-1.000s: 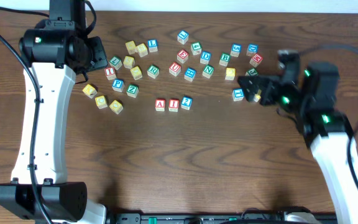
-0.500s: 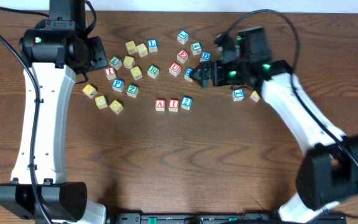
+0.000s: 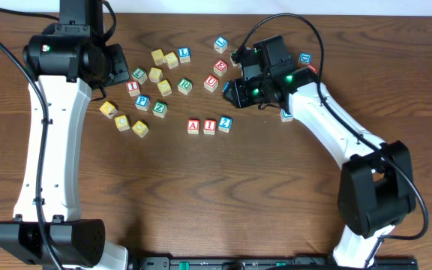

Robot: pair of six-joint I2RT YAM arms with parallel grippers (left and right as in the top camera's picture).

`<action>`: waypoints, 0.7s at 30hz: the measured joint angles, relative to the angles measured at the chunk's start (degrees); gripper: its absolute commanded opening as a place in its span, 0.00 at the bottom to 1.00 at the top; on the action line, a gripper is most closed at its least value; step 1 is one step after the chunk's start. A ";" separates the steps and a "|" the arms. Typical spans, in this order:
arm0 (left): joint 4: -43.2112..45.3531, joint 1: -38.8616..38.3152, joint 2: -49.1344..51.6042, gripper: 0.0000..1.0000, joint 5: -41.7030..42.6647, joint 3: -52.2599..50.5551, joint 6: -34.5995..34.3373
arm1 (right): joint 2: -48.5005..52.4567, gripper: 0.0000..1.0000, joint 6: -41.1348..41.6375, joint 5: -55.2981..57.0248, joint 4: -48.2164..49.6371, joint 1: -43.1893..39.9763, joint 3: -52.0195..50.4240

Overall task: Spell out AI2
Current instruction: 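Move the right gripper over the A I 2 row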

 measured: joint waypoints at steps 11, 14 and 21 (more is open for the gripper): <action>0.00 0.00 0.00 0.45 0.02 0.00 0.00 | 9.86 0.01 10.43 12.04 2.69 2.58 0.44; 0.00 -0.02 0.00 0.45 0.00 0.00 0.00 | 11.63 0.01 11.72 12.46 3.58 2.84 0.44; 0.00 0.00 0.00 0.45 0.00 0.00 0.00 | 12.63 0.01 9.88 10.16 4.90 3.26 0.50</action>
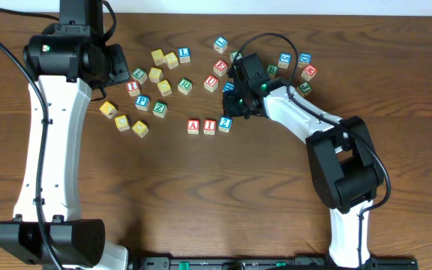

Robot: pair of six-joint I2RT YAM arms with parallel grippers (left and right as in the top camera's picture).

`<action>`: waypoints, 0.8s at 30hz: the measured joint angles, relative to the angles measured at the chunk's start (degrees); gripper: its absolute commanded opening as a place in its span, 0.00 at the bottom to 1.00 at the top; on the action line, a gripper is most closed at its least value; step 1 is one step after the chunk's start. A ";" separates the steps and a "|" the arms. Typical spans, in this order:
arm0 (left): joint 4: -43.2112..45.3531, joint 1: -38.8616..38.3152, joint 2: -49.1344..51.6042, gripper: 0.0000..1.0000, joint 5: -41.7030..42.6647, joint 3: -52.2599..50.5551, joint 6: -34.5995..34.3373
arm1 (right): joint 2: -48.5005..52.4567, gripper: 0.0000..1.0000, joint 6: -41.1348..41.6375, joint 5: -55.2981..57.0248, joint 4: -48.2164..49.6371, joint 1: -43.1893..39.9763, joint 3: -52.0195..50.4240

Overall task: Spell out AI2
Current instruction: 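Move the right gripper over the A I 2 row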

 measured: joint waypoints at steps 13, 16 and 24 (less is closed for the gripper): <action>-0.07 0.00 0.00 0.45 0.00 0.00 0.00 | 0.00 0.01 -6.16 -2.32 -1.95 3.06 0.00; -0.04 0.00 0.00 0.45 -0.02 0.00 0.00 | 0.00 0.01 -6.40 -2.29 -1.88 3.04 0.00; -0.13 -0.02 0.00 0.45 -0.02 0.00 0.00 | 0.00 0.01 -6.01 -2.27 -5.60 2.16 4.11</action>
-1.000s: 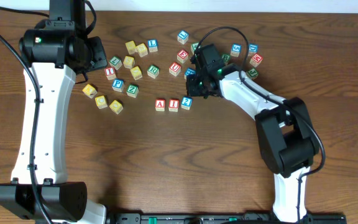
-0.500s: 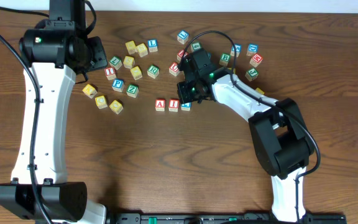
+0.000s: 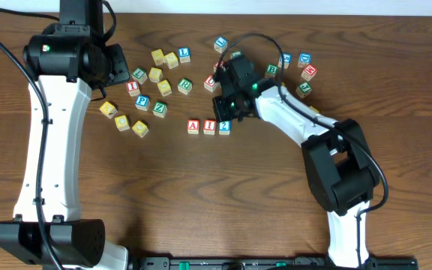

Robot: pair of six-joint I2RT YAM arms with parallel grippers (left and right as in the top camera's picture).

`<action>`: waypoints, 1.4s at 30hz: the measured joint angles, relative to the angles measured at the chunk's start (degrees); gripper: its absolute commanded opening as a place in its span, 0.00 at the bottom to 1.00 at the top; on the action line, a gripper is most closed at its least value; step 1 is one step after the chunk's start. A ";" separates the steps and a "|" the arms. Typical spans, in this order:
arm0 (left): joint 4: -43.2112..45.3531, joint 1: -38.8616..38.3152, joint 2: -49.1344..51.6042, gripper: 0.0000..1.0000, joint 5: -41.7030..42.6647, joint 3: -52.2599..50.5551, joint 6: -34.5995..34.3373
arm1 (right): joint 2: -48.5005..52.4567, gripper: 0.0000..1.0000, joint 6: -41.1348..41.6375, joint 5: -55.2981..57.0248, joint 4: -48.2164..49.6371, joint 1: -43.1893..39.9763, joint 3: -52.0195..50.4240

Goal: Spell out AI2

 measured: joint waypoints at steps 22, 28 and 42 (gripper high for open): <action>6.19 -0.02 10.58 0.08 13.51 -14.38 3.41 | -2.64 0.01 14.91 3.93 -10.10 -3.32 -3.61; 10.14 -0.83 13.27 0.08 17.05 -18.45 5.64 | -2.64 0.01 16.24 4.68 -7.50 -3.28 -5.53; 15.47 -5.49 19.23 0.08 19.82 -20.13 6.64 | -2.64 0.01 16.50 8.66 -6.56 1.01 -5.84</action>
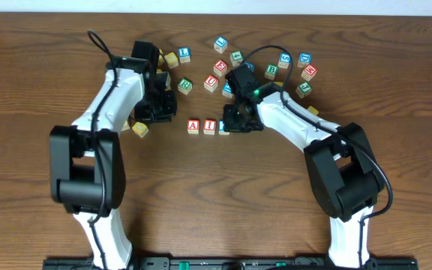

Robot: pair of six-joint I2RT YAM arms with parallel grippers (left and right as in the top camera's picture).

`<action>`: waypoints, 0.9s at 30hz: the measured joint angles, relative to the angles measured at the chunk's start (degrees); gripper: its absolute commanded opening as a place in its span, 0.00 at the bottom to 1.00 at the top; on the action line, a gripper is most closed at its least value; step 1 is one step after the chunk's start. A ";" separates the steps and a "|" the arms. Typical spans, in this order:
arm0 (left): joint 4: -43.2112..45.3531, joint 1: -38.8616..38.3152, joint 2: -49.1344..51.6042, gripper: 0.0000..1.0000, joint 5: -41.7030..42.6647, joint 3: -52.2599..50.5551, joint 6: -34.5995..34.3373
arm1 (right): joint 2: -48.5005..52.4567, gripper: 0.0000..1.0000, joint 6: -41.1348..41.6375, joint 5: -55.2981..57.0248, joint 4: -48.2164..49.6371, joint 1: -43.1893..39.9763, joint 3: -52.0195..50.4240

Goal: Spell out AI2

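Observation:
Three blocks lie in a row at the table's middle: a red A block (193, 126), a red I block (209, 126) and a blue 2 block (222, 128), of which only the left edge shows. My right gripper (238, 120) sits low against the 2 block's right side and covers most of it; its jaws are hidden under the wrist. My left gripper (159, 107) hangs over the loose blocks left of the row. Its own body hides its fingers.
Loose letter blocks lie across the back: a blue L (184, 54), a red U (211, 82), a green block (185, 85), a blue S (284, 60) and a red block (309, 72). A yellow block (139, 130) lies by the left arm.
My left arm has come from its raised pose at the far left to over the loose blocks left of the row. My right gripper has shifted from just behind the 2 block down onto its right side.
The A, I, 2 row stood in place at every moment. My right gripper was first among the right-hand blocks, then nearer the row behind the 2, then closer still, now against it. The left arm stayed still until this moment.

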 measured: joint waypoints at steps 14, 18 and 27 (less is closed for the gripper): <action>1.77 -0.11 3.08 0.08 0.81 -0.02 4.81 | 0.00 0.01 0.00 1.38 0.70 0.61 -0.11; 1.92 -0.42 3.08 0.08 2.40 -0.02 6.49 | 0.00 0.01 0.00 1.53 0.85 0.87 -0.11; 3.19 -0.81 3.17 0.08 6.01 -0.02 7.72 | 0.00 0.01 0.00 1.55 1.05 0.90 -0.13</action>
